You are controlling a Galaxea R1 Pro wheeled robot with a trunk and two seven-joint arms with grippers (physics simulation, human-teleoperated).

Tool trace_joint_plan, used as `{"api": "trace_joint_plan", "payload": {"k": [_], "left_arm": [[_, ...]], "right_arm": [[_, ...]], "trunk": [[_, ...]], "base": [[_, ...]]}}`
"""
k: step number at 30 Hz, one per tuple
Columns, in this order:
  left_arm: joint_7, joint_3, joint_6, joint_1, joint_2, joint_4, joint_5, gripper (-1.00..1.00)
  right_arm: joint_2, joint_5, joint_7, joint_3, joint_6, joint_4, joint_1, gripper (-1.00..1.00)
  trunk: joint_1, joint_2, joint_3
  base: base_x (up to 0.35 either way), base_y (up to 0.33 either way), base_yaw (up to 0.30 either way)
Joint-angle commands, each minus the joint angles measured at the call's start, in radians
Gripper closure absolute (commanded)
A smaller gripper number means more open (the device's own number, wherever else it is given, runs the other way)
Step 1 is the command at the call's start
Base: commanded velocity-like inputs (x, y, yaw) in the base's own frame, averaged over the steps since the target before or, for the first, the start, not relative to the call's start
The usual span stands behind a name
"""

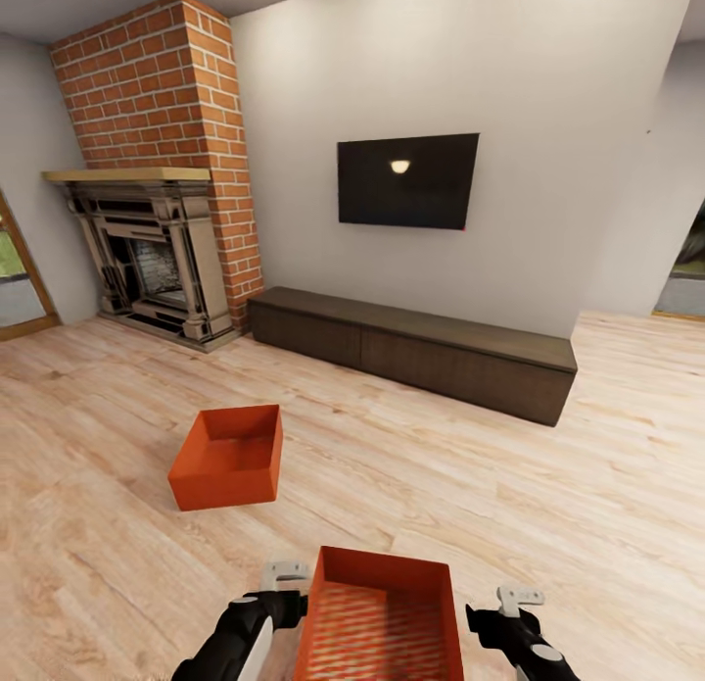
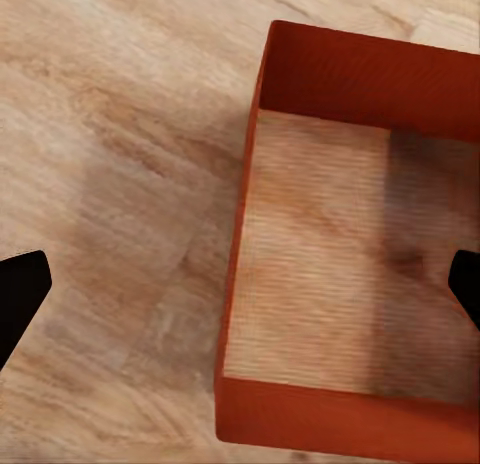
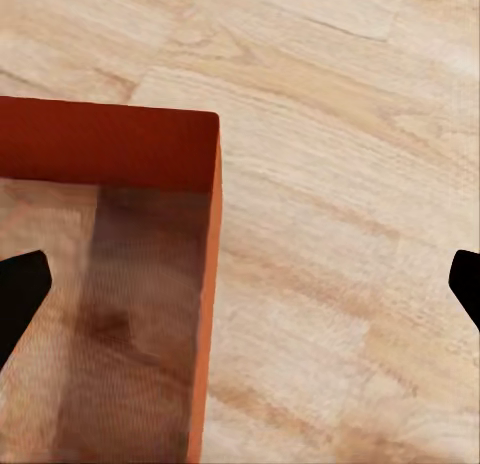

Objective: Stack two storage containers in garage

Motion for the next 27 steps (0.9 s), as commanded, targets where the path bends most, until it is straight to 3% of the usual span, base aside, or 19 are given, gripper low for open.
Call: {"api": "trace_joint_plan", "payload": {"k": [1, 11, 27], "left_arm": [[0.004, -0.001, 0.005, 0.0, -0.001, -0.001, 0.0, -1.0], [0.004, -0.001, 0.005, 0.0, -0.001, -0.002, 0.002, -1.0], [-0.008, -0.001, -0.008, 0.0, -0.001, -0.003, 0.006, -1.0]], "right_arm": [[0.0, -0.006, 0.012, 0.0, -0.004, 0.001, 0.0, -1.0], [-0.002, -0.006, 0.038, -0.001, -0.014, 0.01, 0.0, -1.0], [-0.008, -0.007, 0.041, -0.002, -0.019, 0.035, 0.0, -1.0]], "trunk": [[0.004, -0.008, -0.006], [0.042, -0.078, -0.051], [0.042, -0.078, -0.069]], "base": [[0.0, 0.0, 0.14], [0.0, 0.0, 0.14], [0.0, 0.0, 0.064]]}}
